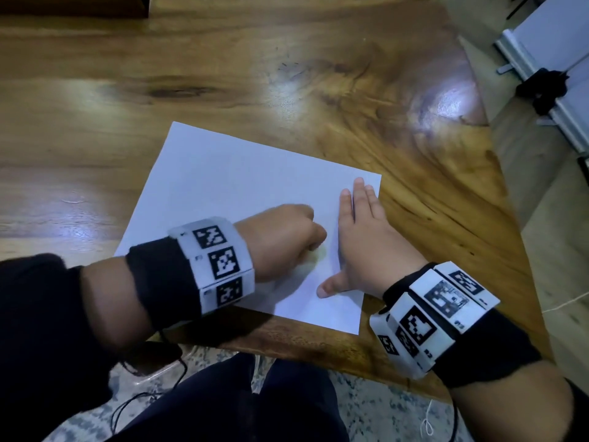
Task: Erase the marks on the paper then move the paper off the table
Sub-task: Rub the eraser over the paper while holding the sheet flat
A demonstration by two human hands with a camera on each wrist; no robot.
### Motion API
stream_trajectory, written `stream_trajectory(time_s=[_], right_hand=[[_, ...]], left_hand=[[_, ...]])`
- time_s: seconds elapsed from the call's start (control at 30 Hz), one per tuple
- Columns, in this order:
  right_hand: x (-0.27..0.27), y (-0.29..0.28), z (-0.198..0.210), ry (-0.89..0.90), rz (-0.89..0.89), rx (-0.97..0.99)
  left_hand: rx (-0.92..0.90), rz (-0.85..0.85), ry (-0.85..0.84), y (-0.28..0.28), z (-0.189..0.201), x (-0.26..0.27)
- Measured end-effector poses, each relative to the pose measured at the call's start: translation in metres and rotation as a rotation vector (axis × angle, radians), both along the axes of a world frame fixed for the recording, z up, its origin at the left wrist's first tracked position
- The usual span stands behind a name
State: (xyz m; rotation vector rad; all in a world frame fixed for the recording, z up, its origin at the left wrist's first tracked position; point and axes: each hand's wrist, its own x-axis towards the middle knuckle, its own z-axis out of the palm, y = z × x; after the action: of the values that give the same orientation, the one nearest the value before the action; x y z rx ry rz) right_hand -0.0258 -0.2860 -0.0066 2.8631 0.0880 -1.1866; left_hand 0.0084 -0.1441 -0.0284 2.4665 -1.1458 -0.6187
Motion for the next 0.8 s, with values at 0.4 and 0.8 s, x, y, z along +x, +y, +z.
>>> stream_trajectory(time_s=[0.4,0.8], right_hand=[[0.0,-0.002,-0.004,-0.008,-0.035,0.042],[0.001,-0.002,-0.009,-0.017,0.001,-0.008]], left_hand=[[0.095,-0.039,0.045,0.001,0.003,-0.012],[-0.054,0.04,0.089,0.039,0.001,-0.011]])
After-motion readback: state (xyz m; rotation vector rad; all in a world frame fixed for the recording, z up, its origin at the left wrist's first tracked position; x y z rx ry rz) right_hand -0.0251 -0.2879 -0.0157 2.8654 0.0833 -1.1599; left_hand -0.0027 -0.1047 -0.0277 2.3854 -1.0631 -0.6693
